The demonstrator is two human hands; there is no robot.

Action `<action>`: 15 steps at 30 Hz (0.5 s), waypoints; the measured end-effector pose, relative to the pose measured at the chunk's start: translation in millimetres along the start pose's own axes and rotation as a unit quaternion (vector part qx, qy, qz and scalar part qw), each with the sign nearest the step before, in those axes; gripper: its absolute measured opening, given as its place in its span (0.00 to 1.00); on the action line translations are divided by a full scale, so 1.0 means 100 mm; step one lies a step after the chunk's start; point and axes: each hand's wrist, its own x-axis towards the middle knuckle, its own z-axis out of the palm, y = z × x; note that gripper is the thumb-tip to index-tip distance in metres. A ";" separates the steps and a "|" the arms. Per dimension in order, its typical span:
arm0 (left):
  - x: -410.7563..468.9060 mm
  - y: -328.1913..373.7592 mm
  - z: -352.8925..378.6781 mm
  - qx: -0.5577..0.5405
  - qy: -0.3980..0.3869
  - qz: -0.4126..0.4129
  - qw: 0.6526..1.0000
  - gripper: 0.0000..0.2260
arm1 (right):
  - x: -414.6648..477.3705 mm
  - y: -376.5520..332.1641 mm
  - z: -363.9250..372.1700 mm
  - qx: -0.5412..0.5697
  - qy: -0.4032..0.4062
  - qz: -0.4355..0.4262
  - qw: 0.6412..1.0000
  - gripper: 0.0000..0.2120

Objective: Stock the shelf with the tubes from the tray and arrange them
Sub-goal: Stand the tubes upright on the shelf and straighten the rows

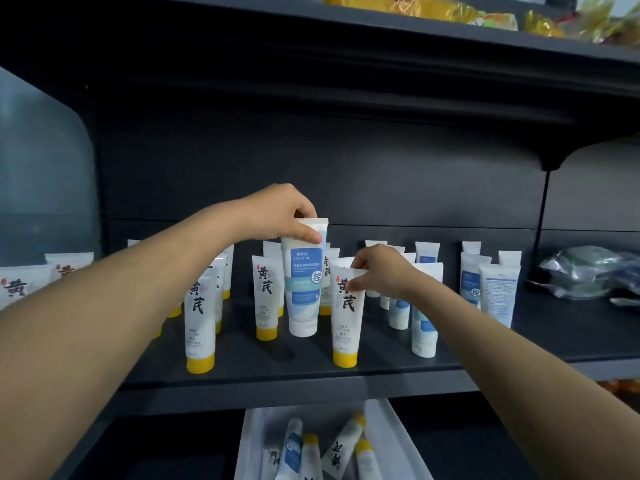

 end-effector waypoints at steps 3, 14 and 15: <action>0.03 -0.01 0.03 0.008 -0.003 0.004 1.000 0.07 | 0.01 0.01 0.03 -0.007 0.018 -0.006 1.000 0.14; 0.07 -0.04 0.04 0.014 -0.023 0.019 0.999 0.06 | 0.01 -0.04 0.01 -0.075 -0.047 -0.016 0.996 0.19; 0.06 -0.03 0.03 0.015 -0.022 0.021 0.999 0.05 | 0.00 -0.05 0.00 -0.088 -0.047 -0.016 0.995 0.19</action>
